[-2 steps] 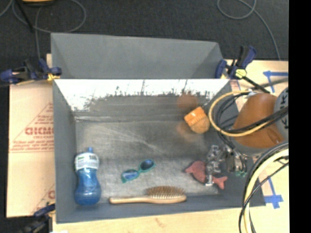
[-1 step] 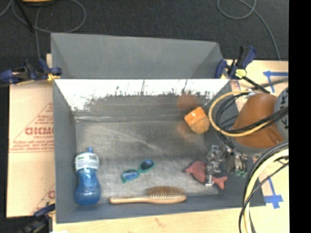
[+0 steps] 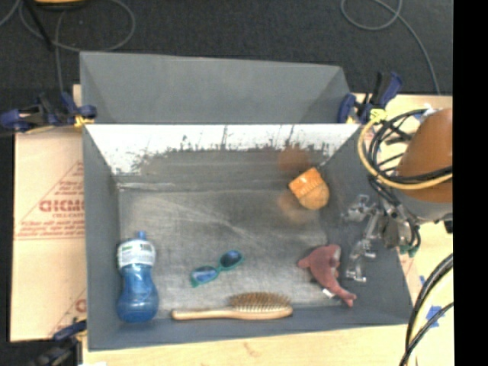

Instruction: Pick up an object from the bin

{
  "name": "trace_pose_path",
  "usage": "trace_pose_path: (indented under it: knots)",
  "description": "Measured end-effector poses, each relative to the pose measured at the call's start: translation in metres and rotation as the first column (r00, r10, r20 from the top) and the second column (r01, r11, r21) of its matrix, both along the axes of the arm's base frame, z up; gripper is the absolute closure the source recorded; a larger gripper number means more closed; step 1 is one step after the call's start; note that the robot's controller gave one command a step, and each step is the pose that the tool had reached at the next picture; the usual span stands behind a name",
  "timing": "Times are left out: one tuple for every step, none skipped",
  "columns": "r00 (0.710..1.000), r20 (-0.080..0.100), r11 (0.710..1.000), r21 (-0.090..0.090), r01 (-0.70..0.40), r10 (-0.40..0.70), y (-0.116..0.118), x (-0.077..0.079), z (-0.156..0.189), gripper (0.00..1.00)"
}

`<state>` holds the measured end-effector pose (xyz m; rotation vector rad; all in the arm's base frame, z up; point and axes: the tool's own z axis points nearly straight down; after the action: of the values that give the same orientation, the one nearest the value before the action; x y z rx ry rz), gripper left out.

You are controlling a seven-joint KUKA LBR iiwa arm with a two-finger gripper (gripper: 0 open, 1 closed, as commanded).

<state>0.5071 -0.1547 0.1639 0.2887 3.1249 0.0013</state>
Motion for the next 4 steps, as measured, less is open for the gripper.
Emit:
trace_pose_path:
  knots:
    - [1.0, 0.001, 1.0, -0.001, 0.0, 0.0, -0.001, 0.0, 0.001, 0.0]
    - [0.998, 0.005, 0.998, -0.005, -0.062, 0.062, 0.0, 0.001, -0.05, 0.0]
    - [1.0, -0.002, 1.0, 0.0, 0.03, -0.03, 0.001, 0.009, -0.075, 0.0]
    - [0.972, 0.001, 0.972, 0.0, 0.236, -0.236, -0.007, -0.012, -0.081, 1.0]
